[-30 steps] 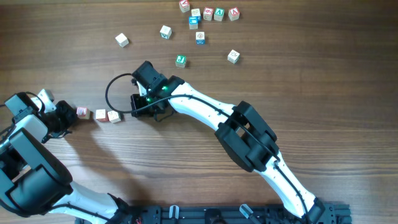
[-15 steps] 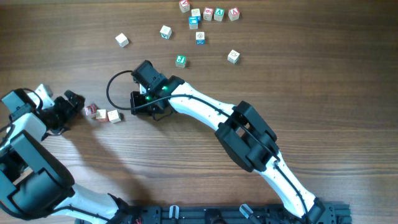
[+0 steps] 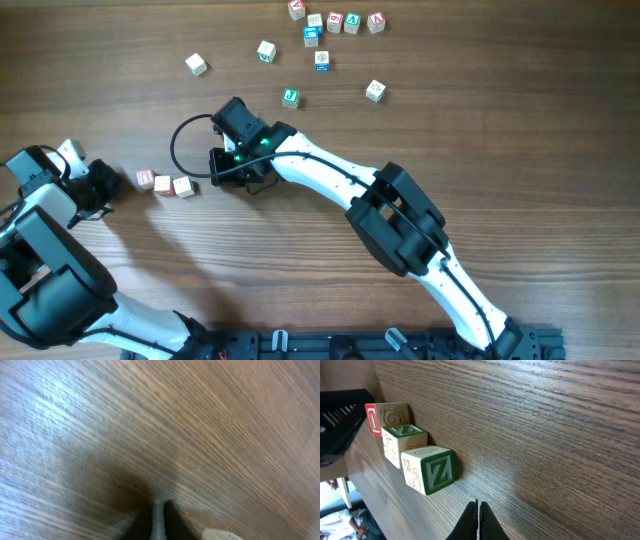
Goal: Form a horizontal line
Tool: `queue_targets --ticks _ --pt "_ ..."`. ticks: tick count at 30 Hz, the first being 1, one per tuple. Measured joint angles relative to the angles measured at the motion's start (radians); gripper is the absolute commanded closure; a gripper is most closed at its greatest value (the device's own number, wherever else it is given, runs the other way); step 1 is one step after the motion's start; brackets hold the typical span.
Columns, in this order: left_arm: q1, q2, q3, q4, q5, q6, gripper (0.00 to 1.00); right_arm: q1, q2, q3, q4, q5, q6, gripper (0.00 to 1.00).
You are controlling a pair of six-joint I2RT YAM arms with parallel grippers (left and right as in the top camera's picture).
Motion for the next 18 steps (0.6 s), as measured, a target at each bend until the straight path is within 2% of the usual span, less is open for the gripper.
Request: queue_targets --ticks 11,18 --pt "0.000 0.000 -0.002 0.155 0.002 0.004 0.96 0.000 0.000 0.000 0.002 0.000 0.000 0.95" --pt "-0.002 0.000 -0.003 0.338 0.160 0.003 0.96 0.000 0.000 0.000 0.031 0.002 0.000 0.95"
